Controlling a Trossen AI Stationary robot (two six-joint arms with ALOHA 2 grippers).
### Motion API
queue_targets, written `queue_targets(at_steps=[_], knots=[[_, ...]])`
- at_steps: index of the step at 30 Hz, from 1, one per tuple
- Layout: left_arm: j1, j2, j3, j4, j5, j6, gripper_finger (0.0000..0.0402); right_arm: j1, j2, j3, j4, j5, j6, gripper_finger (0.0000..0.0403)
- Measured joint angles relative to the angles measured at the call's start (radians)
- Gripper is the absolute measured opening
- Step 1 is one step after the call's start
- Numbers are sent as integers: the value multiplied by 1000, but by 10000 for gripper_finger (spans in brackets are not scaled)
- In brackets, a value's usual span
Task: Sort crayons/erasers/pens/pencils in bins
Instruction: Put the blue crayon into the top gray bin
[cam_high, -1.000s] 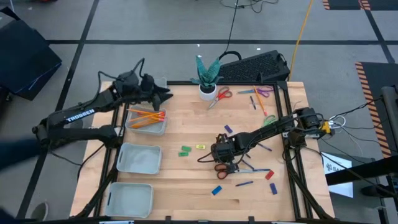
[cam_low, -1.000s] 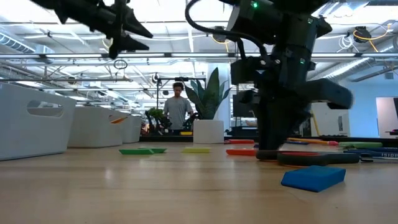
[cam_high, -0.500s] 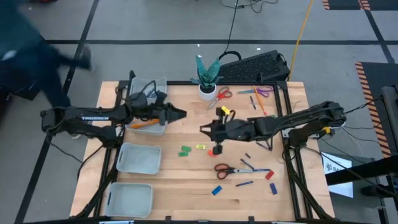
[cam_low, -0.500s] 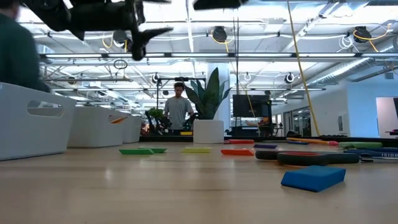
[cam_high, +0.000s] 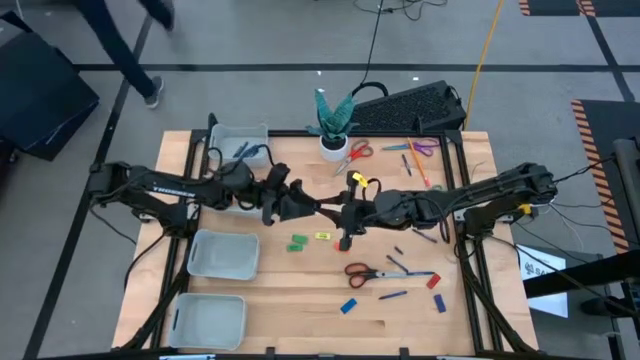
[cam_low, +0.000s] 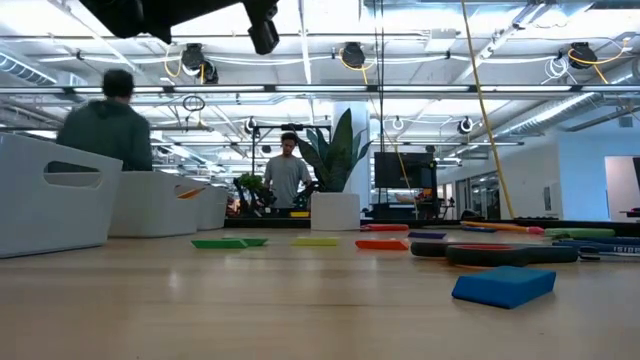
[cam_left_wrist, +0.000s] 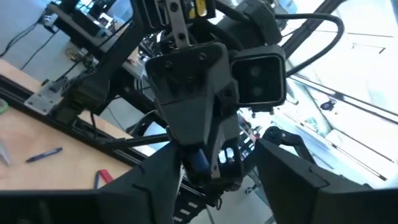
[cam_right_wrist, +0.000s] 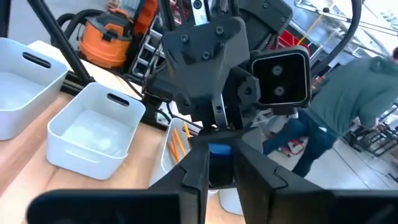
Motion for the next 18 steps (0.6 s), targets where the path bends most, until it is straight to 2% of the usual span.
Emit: queue_targets(at_steps=[4,15,18], knots=[[11,0,7,-36,-4,0,163,9,0,0,-5,29,-1,58],[11,5,6,-91,-42,-13,25,12,6,0,-50,30,-50,61],[16,5,6,-94,-40,-7,19,21,6,0,-49,43,-69,75]])
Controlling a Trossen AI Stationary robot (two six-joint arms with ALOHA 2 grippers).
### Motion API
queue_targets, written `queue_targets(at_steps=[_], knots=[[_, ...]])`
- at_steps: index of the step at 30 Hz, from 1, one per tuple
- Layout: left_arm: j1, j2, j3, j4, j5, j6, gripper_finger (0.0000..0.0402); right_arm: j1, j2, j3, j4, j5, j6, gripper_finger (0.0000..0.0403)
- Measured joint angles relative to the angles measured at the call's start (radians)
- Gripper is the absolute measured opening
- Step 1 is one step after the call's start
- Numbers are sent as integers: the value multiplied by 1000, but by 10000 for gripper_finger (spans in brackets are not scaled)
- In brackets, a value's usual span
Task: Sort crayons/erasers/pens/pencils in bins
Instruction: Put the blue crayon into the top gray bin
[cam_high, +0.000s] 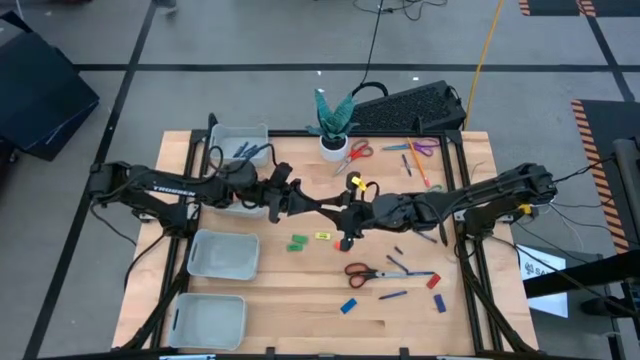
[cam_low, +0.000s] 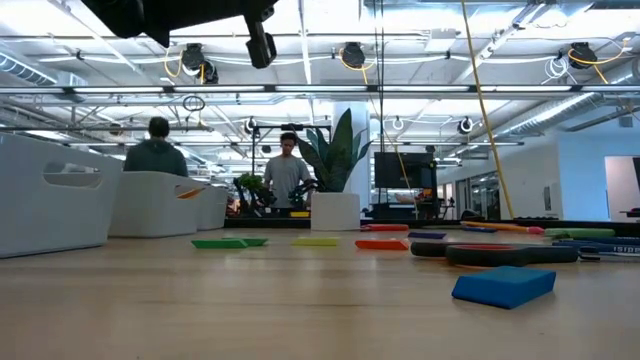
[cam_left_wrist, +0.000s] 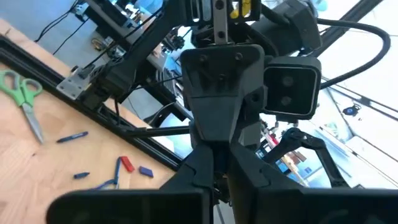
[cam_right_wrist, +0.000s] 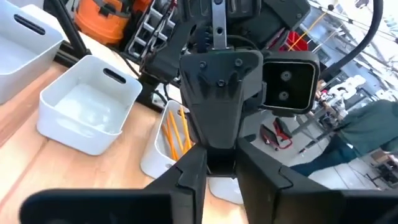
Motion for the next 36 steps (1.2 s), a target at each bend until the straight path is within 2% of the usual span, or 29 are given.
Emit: queue_targets(at_steps=[4,7,10,13,16,20,25,29,33,36], knots=[[45,-2,1,-6,20,6,19,28,-3,0,4,85,23,122],[121,-23,23,-114,51,32,19,59,-28,0,6,109,78,166],[227,-58,82,-382,118,140,19,80,-59,0,-7,125,169,206],[367,-77,188,-770,135,325,19,81,-78,1,-68,143,269,234],[538,-59,301,-1185,3,522,19,82,-84,0,-165,162,361,246],[723,31,365,-1479,-260,603,19,68,-76,0,-290,164,500,248],[873,165,372,-1548,-384,609,19,41,-61,0,-409,160,625,249],[917,267,372,-1536,-455,609,27,23,-48,0,-474,143,676,249],[940,348,372,-1533,-477,611,35,20,-33,0,-546,126,736,249],[948,389,372,-1518,-482,608,37,23,-20,0,-633,70,804,249]])
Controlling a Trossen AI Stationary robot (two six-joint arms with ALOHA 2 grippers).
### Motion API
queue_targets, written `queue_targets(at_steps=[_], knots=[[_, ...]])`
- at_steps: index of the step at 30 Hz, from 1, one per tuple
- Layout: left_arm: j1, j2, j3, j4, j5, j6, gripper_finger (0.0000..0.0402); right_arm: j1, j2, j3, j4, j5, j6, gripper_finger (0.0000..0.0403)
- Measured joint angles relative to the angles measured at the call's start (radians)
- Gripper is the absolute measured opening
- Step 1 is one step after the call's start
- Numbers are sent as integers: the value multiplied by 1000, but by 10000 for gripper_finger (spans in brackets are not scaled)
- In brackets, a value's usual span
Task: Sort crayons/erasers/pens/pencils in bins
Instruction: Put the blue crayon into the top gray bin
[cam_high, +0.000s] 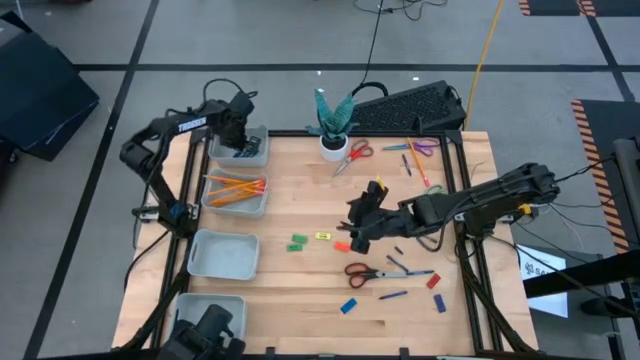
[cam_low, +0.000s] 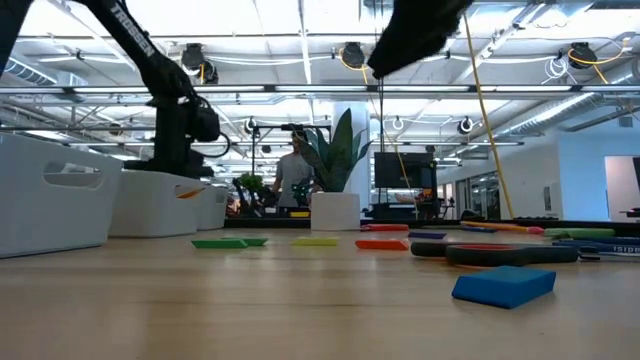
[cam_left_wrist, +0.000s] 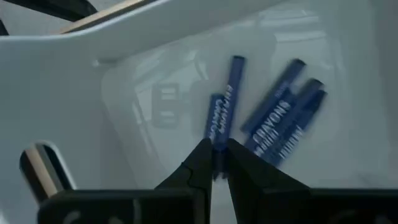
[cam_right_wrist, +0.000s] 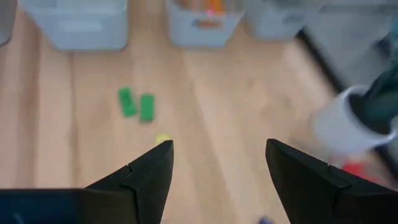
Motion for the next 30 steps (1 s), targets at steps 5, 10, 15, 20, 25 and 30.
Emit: queue_targets(at_steps=[5,10,15,20,25,30], knots=[[6,19,0,25,-7,28,52,13,9,0,-192,-97,196,250],[15,-6,0,13,49,55,130,8,4,-3,-473,-270,437,251],[28,-110,8,-28,143,73,218,7,5,-122,-510,-449,674,234],[-10,-325,-5,-32,299,56,250,4,5,-293,-390,-554,825,205],[-115,-541,-39,-20,362,41,245,-12,5,-380,-291,-585,895,182],[-228,-681,-84,37,354,-19,233,-21,23,-393,-259,-558,897,168]])
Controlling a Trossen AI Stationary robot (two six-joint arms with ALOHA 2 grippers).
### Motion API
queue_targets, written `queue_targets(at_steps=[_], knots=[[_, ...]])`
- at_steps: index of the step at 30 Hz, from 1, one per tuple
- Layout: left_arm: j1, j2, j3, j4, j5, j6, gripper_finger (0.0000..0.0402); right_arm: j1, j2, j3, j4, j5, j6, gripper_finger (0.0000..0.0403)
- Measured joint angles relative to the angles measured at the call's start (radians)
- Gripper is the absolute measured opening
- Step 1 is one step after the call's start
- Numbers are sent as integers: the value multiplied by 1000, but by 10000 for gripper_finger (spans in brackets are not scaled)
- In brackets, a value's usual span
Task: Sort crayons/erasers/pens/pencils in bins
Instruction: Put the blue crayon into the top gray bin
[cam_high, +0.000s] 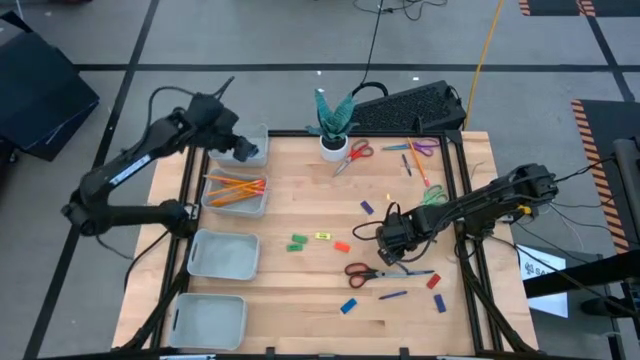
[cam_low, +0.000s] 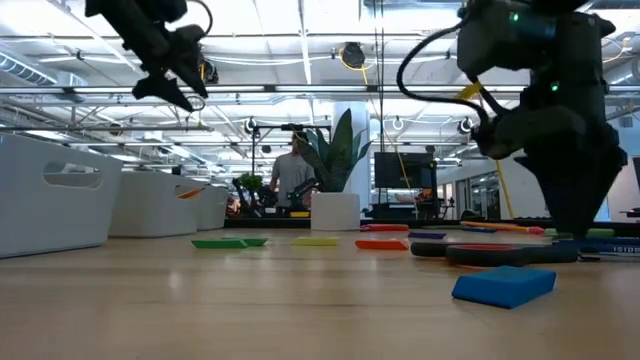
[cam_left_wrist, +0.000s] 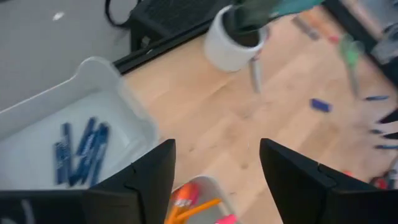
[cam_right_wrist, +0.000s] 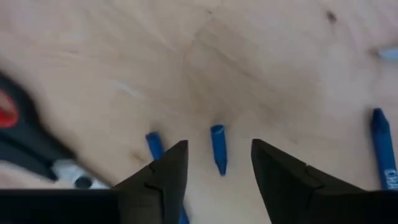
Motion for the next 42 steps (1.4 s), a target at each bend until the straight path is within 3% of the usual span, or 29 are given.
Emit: queue_targets(at_steps=[12,22,29,32,35,38,42], knots=[[-114,-58,-101,154,-27,-99,206,8,155,24,-25,22,13,110],[-239,-64,-290,699,59,-324,201,8,132,24,-22,49,71,15],[-387,-64,-400,938,63,-301,243,-9,-16,106,18,172,-1,21],[-459,-49,-401,991,59,-244,263,-26,-90,148,114,267,-109,20],[-525,-23,-403,1080,52,-203,270,-50,-171,190,369,366,-311,18],[-596,5,-402,1182,-17,-149,266,-84,-219,196,645,384,-453,18],[-705,39,-388,1302,-161,100,255,-133,-236,195,894,326,-524,18]])
